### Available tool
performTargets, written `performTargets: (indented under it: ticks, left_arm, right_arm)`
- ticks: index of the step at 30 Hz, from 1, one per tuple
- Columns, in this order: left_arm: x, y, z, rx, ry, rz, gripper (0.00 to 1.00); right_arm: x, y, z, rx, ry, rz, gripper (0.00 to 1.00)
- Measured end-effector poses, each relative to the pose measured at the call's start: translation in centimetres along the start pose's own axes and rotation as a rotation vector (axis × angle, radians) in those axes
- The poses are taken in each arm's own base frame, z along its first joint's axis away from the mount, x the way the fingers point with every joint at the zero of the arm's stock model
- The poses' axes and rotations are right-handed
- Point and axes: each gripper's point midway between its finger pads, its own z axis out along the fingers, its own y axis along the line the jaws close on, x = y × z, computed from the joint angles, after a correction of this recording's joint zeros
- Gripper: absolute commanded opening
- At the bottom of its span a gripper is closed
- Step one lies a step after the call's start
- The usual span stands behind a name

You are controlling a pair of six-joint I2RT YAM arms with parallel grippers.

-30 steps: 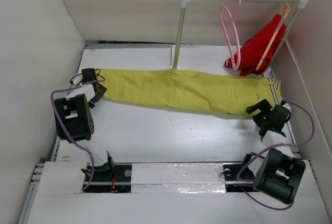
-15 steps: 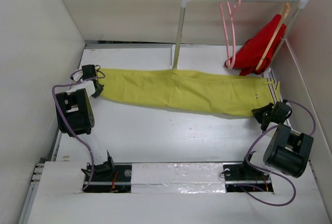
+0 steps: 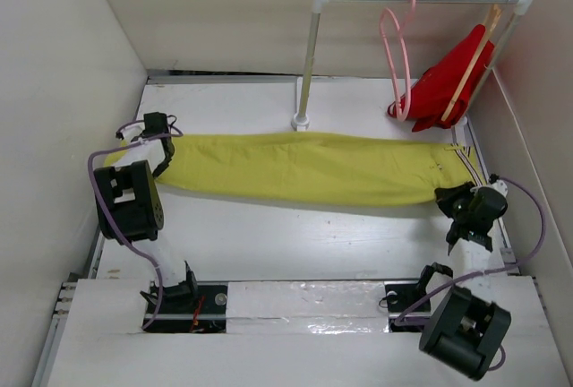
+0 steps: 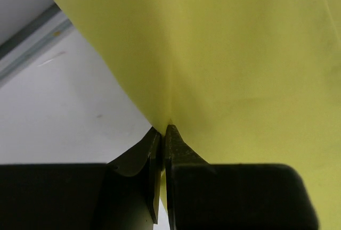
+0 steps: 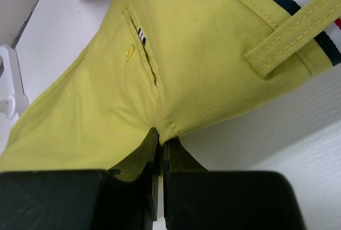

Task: Place the trousers on the hanger
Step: Fold the trousers at the center of the board.

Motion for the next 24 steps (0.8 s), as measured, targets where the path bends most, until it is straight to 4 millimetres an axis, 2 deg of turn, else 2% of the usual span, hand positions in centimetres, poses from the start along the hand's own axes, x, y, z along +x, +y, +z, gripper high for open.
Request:
performTargets:
  ticks: [4, 6, 7, 9, 10, 12, 13, 16, 18, 21, 22, 24]
  left_arm:
    - [0.1, 3.8, -2.2, -0.070, -0.035, 0.008, 0.00]
    - [0.2, 5.6, -3.5, -0.086, -0.051, 0.001, 0.00]
    - [0.1, 6.4, -4.1, -0.089, -0.060, -0.004, 0.06]
    - [-0.4, 7.4, -5.2, -0.077, -0.088, -0.015, 0.26]
    - [-0.6, 7.5, -5.6, -0.063, -0.099, -0.022, 0.45]
    - [-1.5, 7.5, -6.5, -0.031, -0.123, -0.043, 0.56]
    - [-1.8, 7.4, -6.8, -0.014, -0.131, -0.046, 0.58]
    - [-2.2, 5.2, -8.5, 0.058, -0.158, -0.006, 0.57]
    - [-2.1, 2.0, -10.9, 0.150, -0.195, 0.056, 0.54]
    - [-1.2, -4.2, -17.2, 0.368, -0.269, 0.148, 0.38]
    - [-0.5, -6.3, -19.8, 0.457, -0.288, 0.175, 0.22]
    - [1.2, -9.4, -24.8, 0.629, -0.309, 0.205, 0.09]
  right_arm:
    - [1.2, -1.0, -1.8, 0.023, 0.009, -0.039, 0.05]
    - [1.5, -1.3, -2.8, 0.033, 0.012, -0.059, 0.12]
    - [1.5, -1.3, -3.3, 0.033, 0.010, -0.067, 0.36]
    - [1.5, -1.4, -4.0, 0.034, 0.000, -0.088, 0.65]
    - [1.4, -1.4, -4.2, 0.037, -0.008, -0.100, 0.89]
    - [1.0, -1.8, -4.5, 0.061, -0.025, -0.120, 1.00]
    - [0.8, -2.0, -4.4, 0.075, -0.021, -0.116, 1.00]
    - [0.4, -3.1, -4.0, 0.143, 0.009, -0.090, 1.00]
    - [0.2, -4.5, -3.6, 0.198, 0.035, -0.050, 1.00]
    - [0.1, -7.3, -3.5, 0.288, 0.049, 0.034, 1.00]
    - [0.0, -8.1, -3.6, 0.311, 0.048, 0.065, 0.99]
    - [-0.4, -9.1, -3.7, 0.342, 0.031, 0.113, 0.98]
